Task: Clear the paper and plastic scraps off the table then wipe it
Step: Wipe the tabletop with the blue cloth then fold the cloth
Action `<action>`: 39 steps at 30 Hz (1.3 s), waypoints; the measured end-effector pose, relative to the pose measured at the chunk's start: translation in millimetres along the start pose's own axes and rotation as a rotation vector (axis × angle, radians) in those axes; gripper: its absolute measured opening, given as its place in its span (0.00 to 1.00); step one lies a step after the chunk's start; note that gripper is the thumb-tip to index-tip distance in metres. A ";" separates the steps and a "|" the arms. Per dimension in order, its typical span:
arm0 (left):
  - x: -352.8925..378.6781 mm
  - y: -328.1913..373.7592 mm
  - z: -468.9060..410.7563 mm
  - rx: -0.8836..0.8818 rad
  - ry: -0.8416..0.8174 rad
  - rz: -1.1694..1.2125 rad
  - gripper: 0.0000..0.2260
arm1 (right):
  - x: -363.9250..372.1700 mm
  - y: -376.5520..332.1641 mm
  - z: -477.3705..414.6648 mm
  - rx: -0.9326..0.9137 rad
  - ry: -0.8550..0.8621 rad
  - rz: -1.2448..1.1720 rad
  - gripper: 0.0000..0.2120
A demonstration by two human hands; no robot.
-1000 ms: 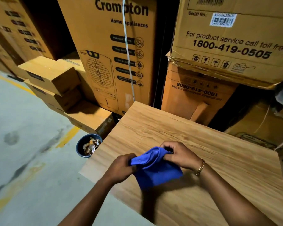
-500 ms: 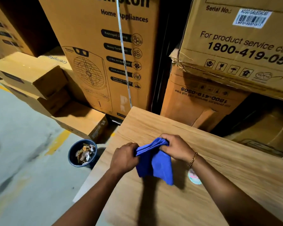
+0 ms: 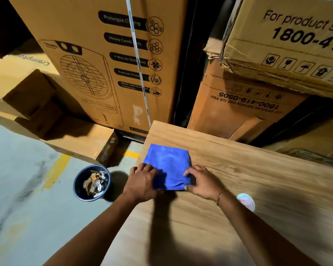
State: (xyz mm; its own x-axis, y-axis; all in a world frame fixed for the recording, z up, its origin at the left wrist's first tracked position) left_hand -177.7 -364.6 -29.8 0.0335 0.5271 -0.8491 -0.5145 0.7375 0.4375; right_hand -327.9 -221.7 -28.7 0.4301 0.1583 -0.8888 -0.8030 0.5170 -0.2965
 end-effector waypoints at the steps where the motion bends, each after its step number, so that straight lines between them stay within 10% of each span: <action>1: 12.6 -7.4 4.5 -0.028 -0.066 -0.005 0.40 | 13.6 6.8 5.0 0.038 -0.032 -0.017 0.19; 13: 55.1 9.2 -53.7 -0.057 -0.015 0.115 0.32 | 51.1 117.7 52.0 0.409 0.198 0.150 0.31; 20: 93.2 -3.5 -106.1 -0.342 -0.012 0.214 0.43 | 64.7 177.9 32.9 0.594 0.122 0.257 0.41; 39: 34.6 -44.5 -246.9 -0.260 0.258 0.064 0.41 | 63.4 184.6 28.7 0.661 0.293 0.345 0.40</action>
State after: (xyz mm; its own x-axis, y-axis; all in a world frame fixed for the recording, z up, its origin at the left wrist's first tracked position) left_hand -365.1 -483.4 -151.7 -0.2063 0.4202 -0.8837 -0.7104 0.5567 0.4306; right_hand -437.0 -92.1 -129.7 0.0024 0.2208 -0.9753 -0.4206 0.8851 0.1994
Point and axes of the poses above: each hand's wrist, its own z-axis away from the middle knuckle, its own x-axis out of the palm, y = z × x, the point moved 9 cm from there along -z, towards the middle knuckle, and after that the axes turned 14 degrees about z, right-handed, at the moved point
